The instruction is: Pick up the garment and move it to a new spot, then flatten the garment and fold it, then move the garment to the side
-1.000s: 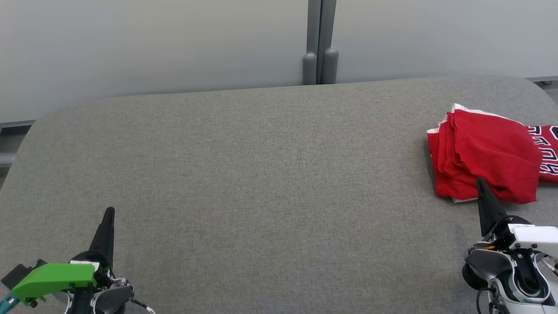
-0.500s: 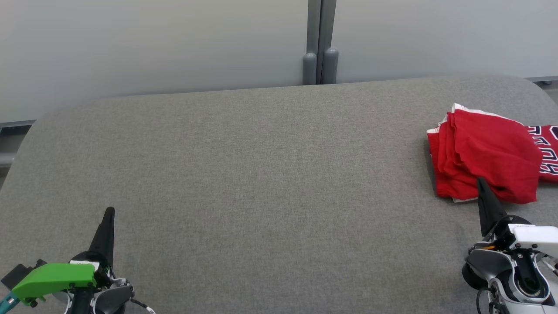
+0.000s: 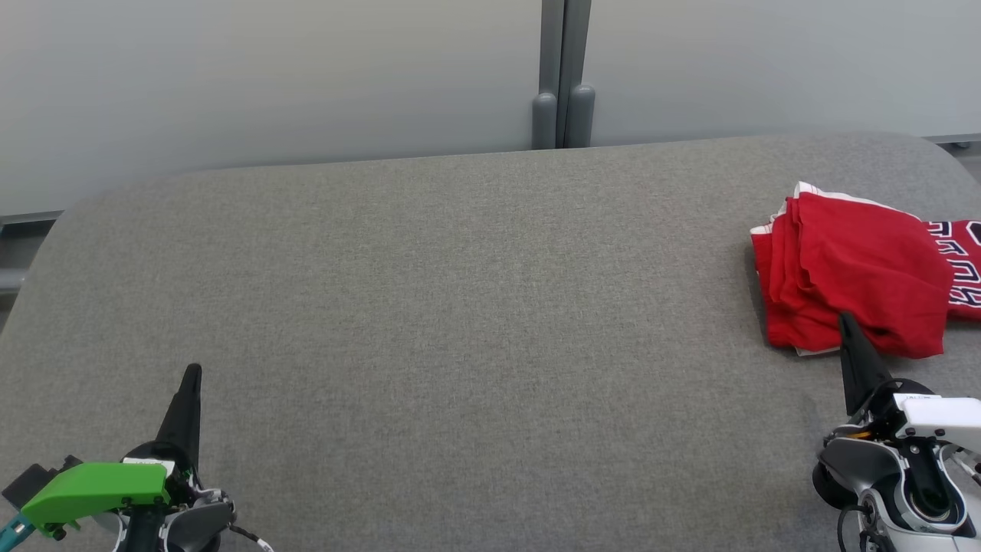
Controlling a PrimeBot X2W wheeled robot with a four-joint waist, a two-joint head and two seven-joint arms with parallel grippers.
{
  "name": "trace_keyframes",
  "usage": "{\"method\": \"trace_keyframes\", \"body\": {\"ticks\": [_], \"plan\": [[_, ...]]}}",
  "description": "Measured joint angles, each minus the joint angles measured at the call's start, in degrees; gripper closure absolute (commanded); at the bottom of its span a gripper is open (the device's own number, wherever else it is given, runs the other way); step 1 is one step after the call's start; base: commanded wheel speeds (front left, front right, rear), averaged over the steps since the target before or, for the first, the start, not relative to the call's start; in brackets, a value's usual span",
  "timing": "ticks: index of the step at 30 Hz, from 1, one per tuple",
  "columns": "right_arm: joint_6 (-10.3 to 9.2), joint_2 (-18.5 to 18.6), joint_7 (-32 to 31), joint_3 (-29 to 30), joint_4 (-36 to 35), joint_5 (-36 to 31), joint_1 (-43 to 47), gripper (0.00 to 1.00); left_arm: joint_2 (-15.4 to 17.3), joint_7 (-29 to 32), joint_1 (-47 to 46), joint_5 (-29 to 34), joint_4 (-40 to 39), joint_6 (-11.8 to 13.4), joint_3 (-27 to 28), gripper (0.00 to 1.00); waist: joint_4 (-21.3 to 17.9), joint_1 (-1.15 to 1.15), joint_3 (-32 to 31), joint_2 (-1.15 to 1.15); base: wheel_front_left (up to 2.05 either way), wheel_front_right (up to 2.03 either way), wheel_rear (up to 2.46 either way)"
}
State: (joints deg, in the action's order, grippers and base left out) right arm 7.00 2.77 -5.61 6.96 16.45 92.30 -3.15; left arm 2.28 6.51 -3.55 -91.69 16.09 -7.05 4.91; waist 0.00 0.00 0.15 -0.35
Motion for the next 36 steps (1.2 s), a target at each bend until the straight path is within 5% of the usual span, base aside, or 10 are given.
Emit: {"method": "trace_keyframes", "body": {"ticks": [36], "plan": [[0.01, -0.18, 0.00, 0.05, -0.05, 0.00, -0.01, 1.00, 0.00, 0.00, 0.00, 0.00, -0.10, -0.01, 0.00, 1.00, 0.00, 0.00, 0.01, 0.00, 0.00, 0.00, 0.00]]}}
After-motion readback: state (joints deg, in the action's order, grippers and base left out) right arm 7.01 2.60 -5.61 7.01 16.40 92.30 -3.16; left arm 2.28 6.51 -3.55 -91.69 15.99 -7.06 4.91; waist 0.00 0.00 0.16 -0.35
